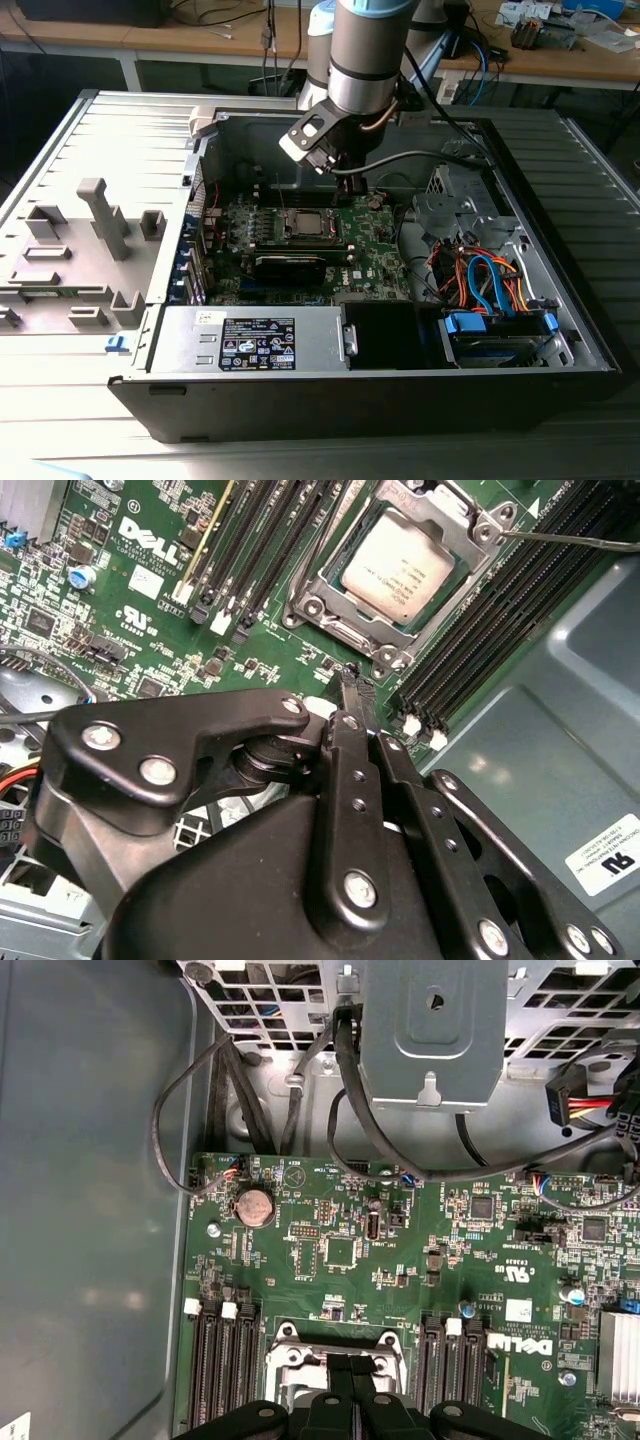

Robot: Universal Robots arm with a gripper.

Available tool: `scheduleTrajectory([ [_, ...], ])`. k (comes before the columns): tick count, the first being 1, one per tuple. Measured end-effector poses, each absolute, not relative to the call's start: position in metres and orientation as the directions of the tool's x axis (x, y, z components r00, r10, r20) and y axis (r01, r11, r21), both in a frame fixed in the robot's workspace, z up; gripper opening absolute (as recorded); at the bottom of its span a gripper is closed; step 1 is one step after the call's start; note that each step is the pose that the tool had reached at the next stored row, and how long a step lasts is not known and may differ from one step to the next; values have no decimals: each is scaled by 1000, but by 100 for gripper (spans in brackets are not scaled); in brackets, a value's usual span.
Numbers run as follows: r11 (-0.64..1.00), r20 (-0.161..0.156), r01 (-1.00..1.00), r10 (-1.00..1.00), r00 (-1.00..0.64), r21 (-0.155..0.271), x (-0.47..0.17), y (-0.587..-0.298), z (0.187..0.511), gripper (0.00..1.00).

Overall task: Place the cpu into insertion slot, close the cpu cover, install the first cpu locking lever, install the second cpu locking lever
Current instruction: 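Close the cpu cover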

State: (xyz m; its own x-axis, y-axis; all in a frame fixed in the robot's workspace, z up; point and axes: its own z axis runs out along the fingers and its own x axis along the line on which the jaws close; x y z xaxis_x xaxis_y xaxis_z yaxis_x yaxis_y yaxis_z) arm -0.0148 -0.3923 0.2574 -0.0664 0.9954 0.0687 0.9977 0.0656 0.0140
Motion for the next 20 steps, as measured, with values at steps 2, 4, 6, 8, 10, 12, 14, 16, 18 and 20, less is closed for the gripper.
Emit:
scheduleTrajectory([
  [2, 66, 69, 998, 995, -66, 14, -15, -392, 257, 11],
  [4, 66, 69, 998, 995, -66, 14, -16, -392, 257, 11],
  [6, 65, 69, 998, 995, -66, 14, -16, -392, 256, 11],
  [8, 66, 69, 998, 995, -66, 14, -18, -392, 255, 11],
  [10, 66, 69, 998, 995, -66, 14, -21, -392, 254, 11],
  [12, 66, 69, 998, 995, -66, 14, -23, -392, 253, 11],
  [14, 66, 69, 998, 995, -66, 14, -26, -392, 252, 11],
  [16, 66, 69, 998, 995, -66, 14, -28, -392, 252, 11],
  [18, 66, 69, 998, 995, -66, 14, -30, -392, 251, 11],
  [20, 66, 69, 998, 995, -66, 14, -31, -392, 251, 11],
])
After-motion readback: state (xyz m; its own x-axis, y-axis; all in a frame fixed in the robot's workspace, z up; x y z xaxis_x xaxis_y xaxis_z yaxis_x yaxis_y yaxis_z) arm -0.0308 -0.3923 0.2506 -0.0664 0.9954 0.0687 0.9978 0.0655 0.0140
